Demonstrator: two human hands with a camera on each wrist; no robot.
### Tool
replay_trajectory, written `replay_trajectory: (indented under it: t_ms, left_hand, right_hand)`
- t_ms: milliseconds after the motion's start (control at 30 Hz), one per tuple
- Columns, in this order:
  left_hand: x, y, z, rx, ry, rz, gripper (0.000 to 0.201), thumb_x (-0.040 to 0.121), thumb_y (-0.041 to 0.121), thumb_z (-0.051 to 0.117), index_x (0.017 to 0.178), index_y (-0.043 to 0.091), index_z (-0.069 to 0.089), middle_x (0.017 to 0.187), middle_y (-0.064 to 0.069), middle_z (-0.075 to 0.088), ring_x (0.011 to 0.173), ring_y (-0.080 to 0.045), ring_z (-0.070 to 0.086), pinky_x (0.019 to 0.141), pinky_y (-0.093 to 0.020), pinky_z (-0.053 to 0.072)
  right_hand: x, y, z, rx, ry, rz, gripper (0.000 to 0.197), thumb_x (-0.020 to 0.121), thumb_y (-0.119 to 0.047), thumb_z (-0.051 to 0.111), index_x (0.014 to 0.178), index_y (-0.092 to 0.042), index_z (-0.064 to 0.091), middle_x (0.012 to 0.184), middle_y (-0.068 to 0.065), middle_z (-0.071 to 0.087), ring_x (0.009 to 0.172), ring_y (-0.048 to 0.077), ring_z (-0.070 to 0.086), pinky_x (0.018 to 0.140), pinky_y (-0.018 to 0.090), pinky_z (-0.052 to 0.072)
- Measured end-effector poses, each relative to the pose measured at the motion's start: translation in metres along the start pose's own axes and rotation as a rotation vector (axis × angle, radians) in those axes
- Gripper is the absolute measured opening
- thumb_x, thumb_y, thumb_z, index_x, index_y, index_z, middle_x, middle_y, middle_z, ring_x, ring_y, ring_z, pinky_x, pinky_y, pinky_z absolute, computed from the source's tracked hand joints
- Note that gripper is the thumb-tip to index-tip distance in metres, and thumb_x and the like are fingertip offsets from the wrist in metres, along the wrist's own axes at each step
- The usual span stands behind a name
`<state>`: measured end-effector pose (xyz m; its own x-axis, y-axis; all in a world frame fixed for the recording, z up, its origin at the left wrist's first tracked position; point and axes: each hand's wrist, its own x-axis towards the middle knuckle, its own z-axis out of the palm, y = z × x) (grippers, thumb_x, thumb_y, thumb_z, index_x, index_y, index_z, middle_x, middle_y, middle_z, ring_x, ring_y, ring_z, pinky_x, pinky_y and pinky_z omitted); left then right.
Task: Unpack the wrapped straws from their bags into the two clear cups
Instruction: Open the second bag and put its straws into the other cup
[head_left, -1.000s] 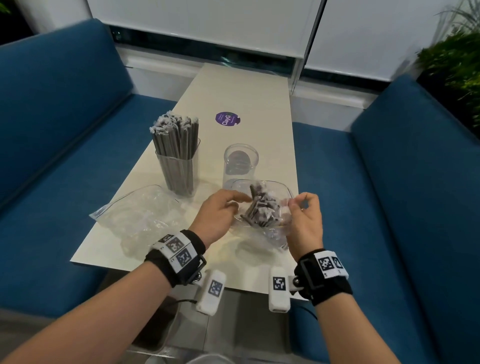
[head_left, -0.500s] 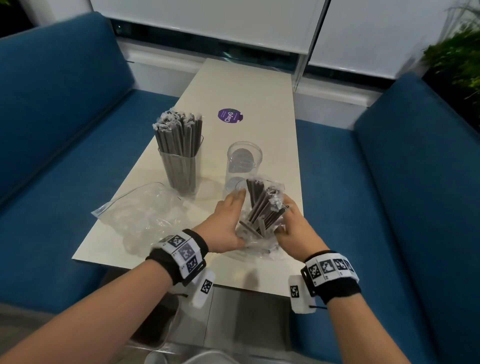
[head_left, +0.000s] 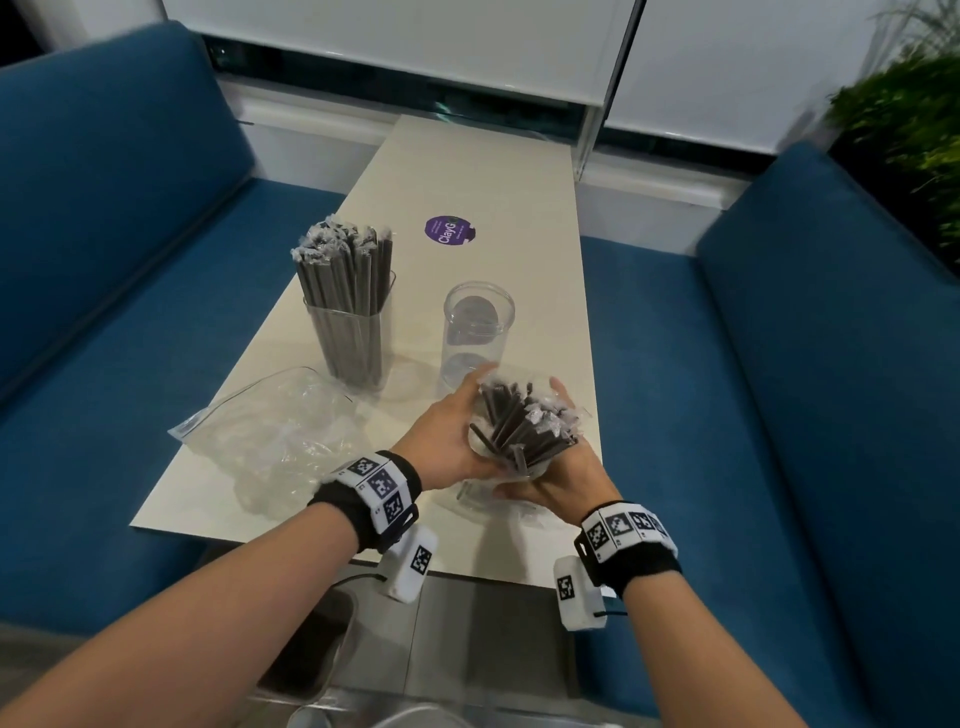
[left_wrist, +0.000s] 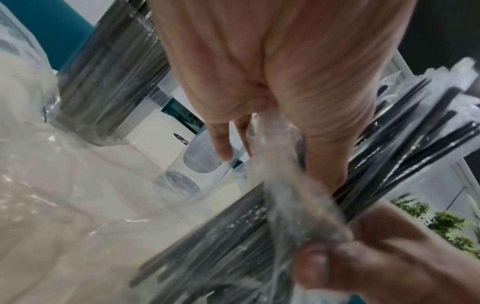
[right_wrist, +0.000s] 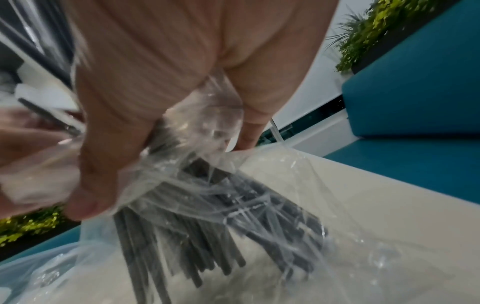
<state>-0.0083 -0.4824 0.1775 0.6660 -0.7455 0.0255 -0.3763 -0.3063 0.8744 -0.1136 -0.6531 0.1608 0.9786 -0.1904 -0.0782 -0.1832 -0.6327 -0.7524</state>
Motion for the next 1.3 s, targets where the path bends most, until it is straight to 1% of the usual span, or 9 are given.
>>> replay_trajectory:
  t_ms: [133, 233, 367, 533, 767, 900, 1000, 1167, 1300]
  left_hand:
    - [-0.001, 0.010, -0.004, 0.041, 0.019, 0.011, 0.074, 0.057, 0.055, 0.079, 0.123, 0.034, 0.056, 0.117, 0.004, 0.057, 0.111, -0.017, 0.059, 0.095, -0.027, 0.047]
    - [-0.002, 0.021, -0.001, 0.033, -0.023, -0.049, 0.086, 0.060, 0.052, 0.081, 0.137, 0.029, 0.050, 0.127, -0.004, 0.052, 0.114, -0.014, 0.055, 0.104, -0.029, 0.044]
    - [-0.007, 0.030, 0.007, -0.421, -0.018, -0.115, 0.104, 0.080, 0.002, 0.083, 0.155, 0.034, 0.018, 0.134, -0.001, 0.059, 0.103, 0.007, 0.068, 0.099, -0.026, 0.055]
    - [-0.015, 0.022, -0.011, -0.313, -0.200, -0.105, 0.141, 0.063, 0.020, 0.097, 0.158, 0.046, -0.003, 0.162, 0.003, 0.035, 0.142, -0.008, 0.046, 0.121, -0.033, 0.034]
    - [-0.014, 0.031, -0.006, -0.349, -0.109, -0.050, 0.077, 0.069, -0.001, 0.090, 0.138, 0.009, 0.055, 0.116, 0.001, 0.075, 0.111, -0.008, 0.071, 0.091, -0.017, 0.054]
    - [-0.011, 0.042, 0.006, -0.547, 0.163, -0.116, 0.042, 0.070, 0.003, 0.090, 0.109, 0.011, 0.075, 0.103, -0.009, 0.080, 0.099, -0.022, 0.077, 0.089, -0.037, 0.062]
    - [-0.005, 0.052, 0.008, -0.773, 0.292, -0.152, 0.035, 0.078, -0.003, 0.082, 0.111, 0.004, 0.073, 0.102, -0.013, 0.080, 0.095, -0.030, 0.077, 0.079, -0.046, 0.064]
    - [0.005, 0.067, 0.002, -1.085, 0.462, -0.220, 0.038, 0.076, 0.009, 0.082, 0.112, 0.000, 0.074, 0.101, -0.015, 0.078, 0.090, -0.028, 0.076, 0.080, -0.042, 0.062]
    - [0.004, 0.074, 0.008, -1.263, 0.332, -0.214, 0.065, 0.071, 0.045, 0.080, 0.122, 0.006, 0.070, 0.109, -0.018, 0.075, 0.093, -0.031, 0.075, 0.082, -0.044, 0.061]
  right_hand:
    - [0.009, 0.003, 0.008, 0.087, 0.049, 0.095, 0.074, 0.063, -0.033, 0.098, 0.128, -0.023, 0.063, 0.118, -0.011, 0.067, 0.108, -0.008, 0.064, 0.088, -0.001, 0.042]
    - [0.010, 0.008, 0.014, 0.052, -0.014, 0.135, 0.085, 0.065, -0.043, 0.095, 0.138, -0.016, 0.061, 0.128, -0.004, 0.067, 0.112, 0.012, 0.065, 0.093, 0.017, 0.048]
    - [0.009, 0.004, 0.011, 0.150, 0.020, 0.168, 0.066, 0.072, -0.020, 0.094, 0.132, -0.015, 0.064, 0.109, -0.009, 0.063, 0.100, 0.010, 0.061, 0.093, 0.028, 0.055]
    - [0.003, -0.005, -0.002, 0.278, 0.177, 0.018, 0.049, 0.071, -0.015, 0.091, 0.101, -0.048, 0.070, 0.101, -0.011, 0.077, 0.101, 0.011, 0.073, 0.089, 0.028, 0.059]
    - [-0.005, -0.037, -0.015, 0.207, -0.059, -0.085, 0.087, 0.067, -0.033, 0.089, 0.135, -0.051, 0.038, 0.131, -0.004, 0.067, 0.121, 0.012, 0.067, 0.101, 0.035, 0.057]
    - [0.002, -0.054, -0.017, -0.015, -0.032, -0.049, 0.106, 0.077, -0.030, 0.082, 0.156, -0.025, 0.011, 0.105, -0.015, 0.065, 0.092, 0.015, 0.073, 0.078, 0.026, 0.061]
    - [-0.006, -0.056, -0.021, 0.159, 0.147, 0.030, 0.149, 0.072, -0.021, 0.094, 0.153, -0.049, -0.028, 0.117, -0.014, 0.057, 0.095, 0.009, 0.071, 0.085, 0.033, 0.061]
    - [-0.026, -0.067, -0.019, 0.059, 0.051, 0.098, 0.148, 0.049, -0.059, 0.098, 0.159, -0.043, 0.001, 0.160, -0.011, 0.043, 0.140, 0.013, 0.050, 0.116, 0.042, 0.044]
    - [-0.029, -0.070, -0.012, 0.070, 0.031, 0.072, 0.129, 0.063, -0.037, 0.098, 0.155, -0.046, 0.008, 0.139, -0.011, 0.063, 0.114, 0.013, 0.069, 0.100, 0.037, 0.057]
